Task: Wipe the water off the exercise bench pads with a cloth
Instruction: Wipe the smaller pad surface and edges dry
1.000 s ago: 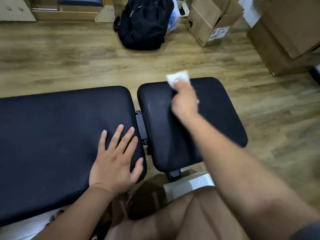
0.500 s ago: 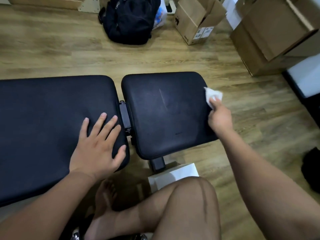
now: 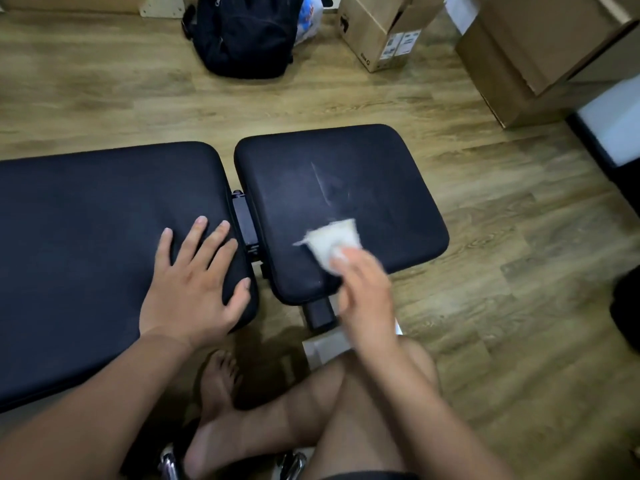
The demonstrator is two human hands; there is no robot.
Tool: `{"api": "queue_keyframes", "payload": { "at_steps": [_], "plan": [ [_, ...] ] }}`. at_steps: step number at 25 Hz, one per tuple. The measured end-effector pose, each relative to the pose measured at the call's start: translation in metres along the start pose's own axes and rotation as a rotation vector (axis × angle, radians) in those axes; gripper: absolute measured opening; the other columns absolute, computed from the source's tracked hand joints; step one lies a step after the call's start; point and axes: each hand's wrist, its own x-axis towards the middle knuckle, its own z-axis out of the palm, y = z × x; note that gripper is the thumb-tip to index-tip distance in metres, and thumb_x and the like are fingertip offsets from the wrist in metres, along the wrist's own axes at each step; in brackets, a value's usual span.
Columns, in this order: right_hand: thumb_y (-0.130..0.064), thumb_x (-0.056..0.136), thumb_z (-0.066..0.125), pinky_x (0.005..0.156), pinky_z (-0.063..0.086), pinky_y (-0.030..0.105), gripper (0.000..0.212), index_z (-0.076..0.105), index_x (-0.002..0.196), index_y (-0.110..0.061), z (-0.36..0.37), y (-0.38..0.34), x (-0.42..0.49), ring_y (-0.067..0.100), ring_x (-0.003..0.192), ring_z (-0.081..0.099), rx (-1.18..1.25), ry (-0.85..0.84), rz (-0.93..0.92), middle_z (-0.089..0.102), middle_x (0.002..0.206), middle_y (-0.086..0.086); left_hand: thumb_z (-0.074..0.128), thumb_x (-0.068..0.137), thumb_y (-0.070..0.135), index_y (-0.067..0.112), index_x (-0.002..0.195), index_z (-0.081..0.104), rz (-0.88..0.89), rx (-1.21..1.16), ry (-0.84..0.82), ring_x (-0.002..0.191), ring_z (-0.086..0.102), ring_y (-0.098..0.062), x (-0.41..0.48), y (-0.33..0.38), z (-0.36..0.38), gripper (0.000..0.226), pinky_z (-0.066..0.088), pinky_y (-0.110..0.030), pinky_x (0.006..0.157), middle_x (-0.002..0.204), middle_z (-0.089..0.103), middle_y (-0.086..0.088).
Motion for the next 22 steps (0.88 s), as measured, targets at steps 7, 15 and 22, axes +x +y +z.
{"api": "queue_keyframes", "payload": {
  "at_steps": [7, 15, 22],
  "plan": [
    [0.000, 0.075, 0.045, 0.083, 0.039, 0.030, 0.063, 0.050, 0.135, -0.019, -0.009, 0.028, 0.022, 0.031, 0.098, 0.051, 0.092, 0.413, 0.772, 0.063, 0.111, 0.005, 0.035, 0.090, 0.050, 0.008, 0.137, 0.054, -0.001, -0.014, -0.002, 0.149, 0.022, -0.029, -0.001, 0.000, -0.002, 0.065, 0.012, -0.060, 0.119, 0.156, 0.039, -0.008],
    [0.005, 0.072, 0.043, 0.085, 0.035, 0.016, 0.056, 0.062, 0.122, -0.013, 0.019, -0.030, -0.028, 0.021, 0.092, 0.045, 0.137, 0.319, 0.530, 0.050, 0.107, 0.012, 0.033, 0.090, 0.052, 0.008, 0.137, 0.051, -0.018, -0.035, 0.004, 0.150, 0.019, -0.027, -0.001, -0.001, -0.001, 0.066, 0.007, -0.056, 0.121, 0.156, 0.038, -0.008],
    [-0.003, 0.074, 0.039, 0.091, 0.046, 0.022, 0.050, 0.068, 0.108, -0.023, -0.027, 0.091, 0.053, 0.017, 0.093, 0.059, 0.311, 0.585, 1.107, 0.062, 0.105, 0.000, 0.033, 0.090, 0.051, 0.007, 0.136, 0.052, -0.017, 0.002, 0.007, 0.149, 0.020, -0.029, 0.000, -0.001, -0.002, 0.067, 0.010, -0.058, 0.120, 0.155, 0.039, -0.009]
  ]
}}
